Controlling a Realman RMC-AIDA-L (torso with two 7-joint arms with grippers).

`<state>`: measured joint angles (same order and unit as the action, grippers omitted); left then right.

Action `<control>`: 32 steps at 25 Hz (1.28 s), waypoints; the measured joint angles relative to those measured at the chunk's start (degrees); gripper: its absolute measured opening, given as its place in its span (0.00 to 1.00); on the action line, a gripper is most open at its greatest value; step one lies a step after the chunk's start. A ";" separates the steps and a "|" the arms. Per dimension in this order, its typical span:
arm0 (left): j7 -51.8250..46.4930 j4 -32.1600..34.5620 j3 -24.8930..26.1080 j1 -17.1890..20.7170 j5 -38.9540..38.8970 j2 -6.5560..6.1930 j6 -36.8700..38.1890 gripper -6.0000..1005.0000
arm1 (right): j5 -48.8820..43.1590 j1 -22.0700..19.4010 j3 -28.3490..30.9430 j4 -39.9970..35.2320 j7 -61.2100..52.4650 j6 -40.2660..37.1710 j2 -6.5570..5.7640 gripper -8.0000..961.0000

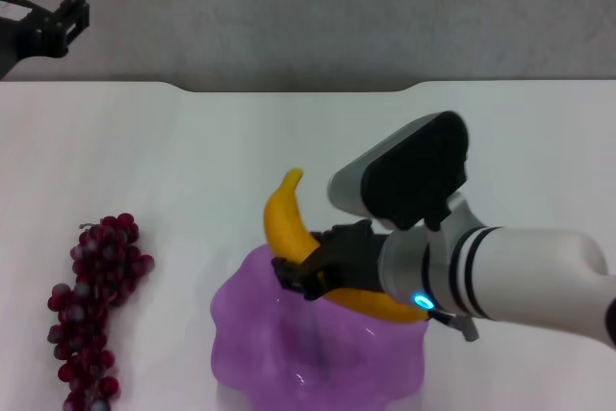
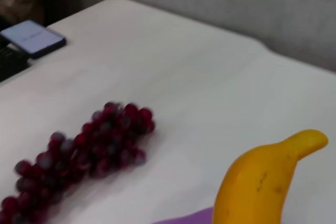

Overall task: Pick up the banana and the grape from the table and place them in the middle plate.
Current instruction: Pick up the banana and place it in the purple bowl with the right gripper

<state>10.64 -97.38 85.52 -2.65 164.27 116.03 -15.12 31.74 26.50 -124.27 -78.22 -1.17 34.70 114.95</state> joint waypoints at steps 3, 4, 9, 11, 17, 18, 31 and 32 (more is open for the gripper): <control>0.11 0.00 0.00 -0.27 0.02 -0.01 0.00 0.68 | 1.96 1.65 -1.38 2.37 0.09 -0.47 -0.03 0.62; 0.24 0.00 0.00 -0.32 0.04 -0.02 0.00 0.68 | 2.17 1.96 -1.65 2.81 0.11 -0.51 -0.01 0.62; 0.60 0.05 0.00 -0.63 0.08 -0.02 -0.03 0.68 | 3.69 2.68 -2.57 4.67 0.12 -1.21 0.11 0.63; 0.61 0.09 0.00 -0.69 0.09 -0.02 -0.04 0.68 | 4.98 3.36 -3.08 6.04 0.16 -1.60 0.10 0.63; 0.71 0.13 0.00 -0.85 0.09 -0.02 -0.12 0.68 | 10.22 5.49 -4.73 9.68 2.64 -3.09 0.03 0.64; 0.82 0.14 -0.01 -0.87 0.09 -0.01 -0.17 0.68 | 10.78 5.59 -4.80 9.83 3.18 -3.30 0.03 0.64; 1.40 0.00 -0.09 -0.81 0.08 0.16 -0.81 0.68 | 11.29 5.87 -5.07 10.02 4.07 -3.54 0.10 0.66; 1.40 0.00 -0.10 -0.79 0.08 0.16 -0.81 0.68 | 11.27 5.87 -5.08 10.02 4.07 -3.53 0.10 0.66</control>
<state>12.04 -97.38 85.43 -3.44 164.36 116.19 -15.92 43.01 32.37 -129.35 -68.20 2.90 31.17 115.05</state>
